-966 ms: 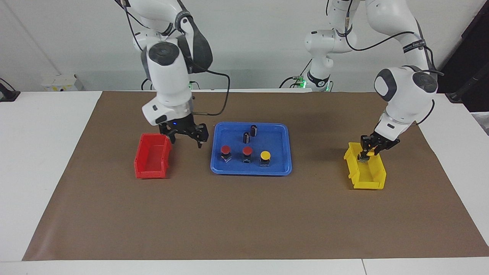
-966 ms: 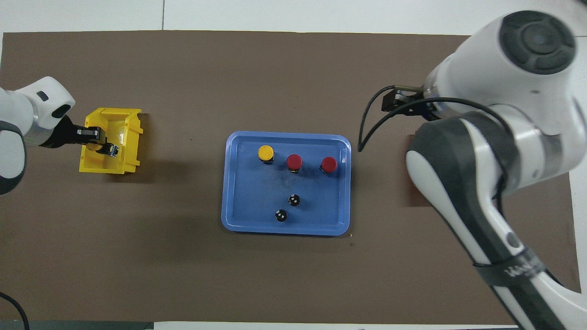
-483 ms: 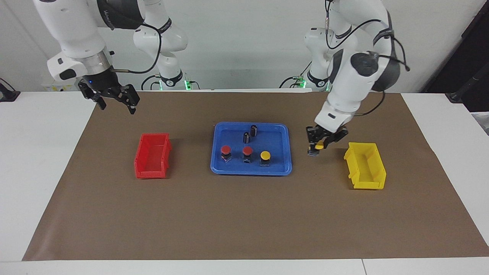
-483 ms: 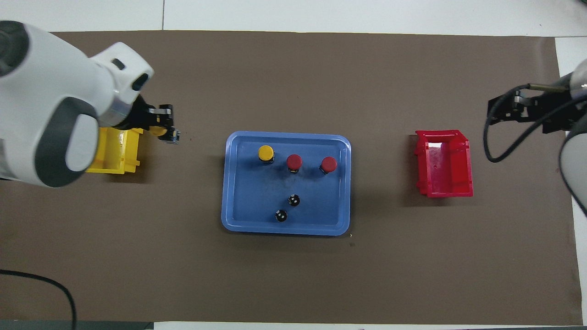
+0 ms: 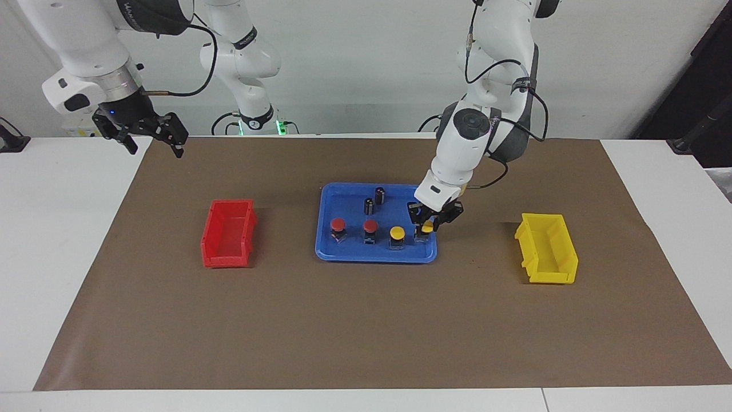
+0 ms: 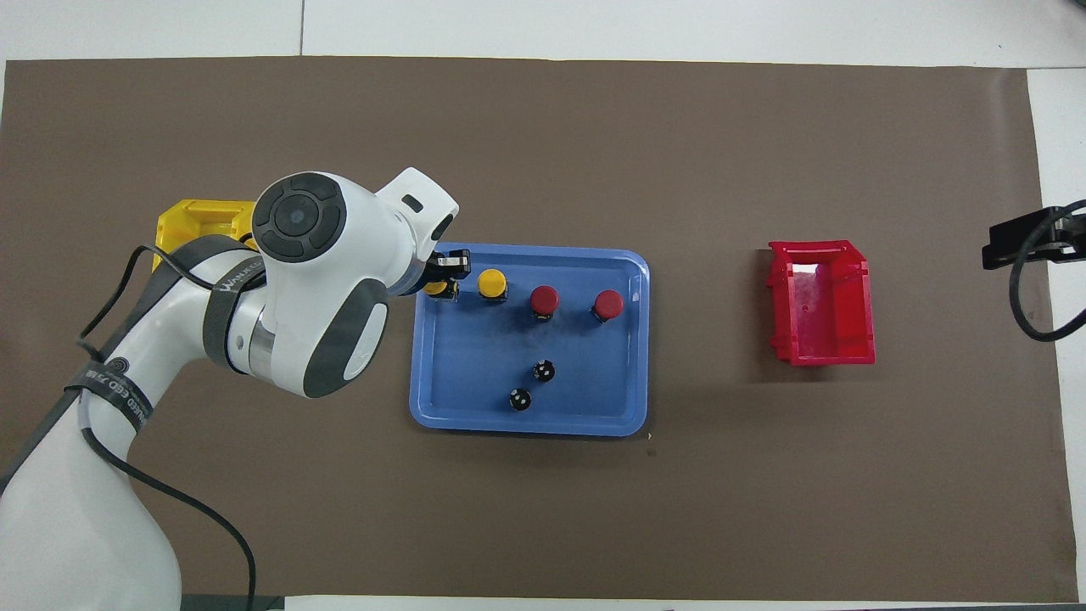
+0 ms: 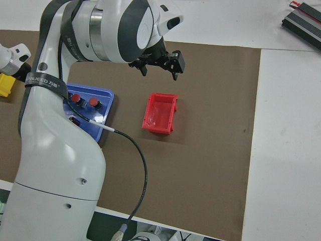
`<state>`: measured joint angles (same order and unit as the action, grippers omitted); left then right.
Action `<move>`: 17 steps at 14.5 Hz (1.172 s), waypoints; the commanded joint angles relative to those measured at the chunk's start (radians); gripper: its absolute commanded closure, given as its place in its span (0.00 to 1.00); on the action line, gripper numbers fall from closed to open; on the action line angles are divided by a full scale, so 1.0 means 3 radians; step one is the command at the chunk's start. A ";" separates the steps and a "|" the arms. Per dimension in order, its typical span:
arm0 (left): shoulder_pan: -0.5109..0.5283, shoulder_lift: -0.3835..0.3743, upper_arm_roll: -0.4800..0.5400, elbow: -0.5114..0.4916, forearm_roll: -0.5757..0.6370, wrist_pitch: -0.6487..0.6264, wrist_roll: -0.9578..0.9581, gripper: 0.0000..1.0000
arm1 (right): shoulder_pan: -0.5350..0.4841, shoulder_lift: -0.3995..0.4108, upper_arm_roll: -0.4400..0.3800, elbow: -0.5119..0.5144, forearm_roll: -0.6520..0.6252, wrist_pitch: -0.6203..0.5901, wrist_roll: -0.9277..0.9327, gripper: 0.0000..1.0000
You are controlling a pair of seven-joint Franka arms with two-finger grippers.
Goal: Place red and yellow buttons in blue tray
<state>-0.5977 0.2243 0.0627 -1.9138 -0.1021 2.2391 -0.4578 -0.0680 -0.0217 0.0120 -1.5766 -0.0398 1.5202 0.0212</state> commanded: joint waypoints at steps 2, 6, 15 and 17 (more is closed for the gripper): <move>-0.0068 0.0014 0.0057 -0.0196 -0.0064 0.0262 -0.0029 0.97 | -0.0039 -0.0025 0.0006 -0.0042 0.0158 0.0010 -0.0086 0.00; -0.0099 0.0019 0.0067 -0.0156 -0.0064 0.0207 -0.0090 0.38 | -0.0029 -0.0056 0.0001 -0.0088 0.0153 0.0010 -0.0096 0.00; 0.0764 -0.0328 0.0123 0.0216 0.0054 -0.0856 0.0875 0.00 | -0.0034 -0.0066 0.0006 -0.0098 0.0153 0.0005 -0.0101 0.00; 0.1029 -0.0328 0.0139 0.0655 0.0141 -0.1401 0.1252 0.00 | -0.0034 -0.0066 0.0001 -0.0093 0.0153 0.0005 -0.0101 0.00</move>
<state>-0.3459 0.1370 0.1089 -1.8186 -0.0917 1.9536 -0.1616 -0.0681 -0.0217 0.0118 -1.5828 -0.0138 1.5202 0.0188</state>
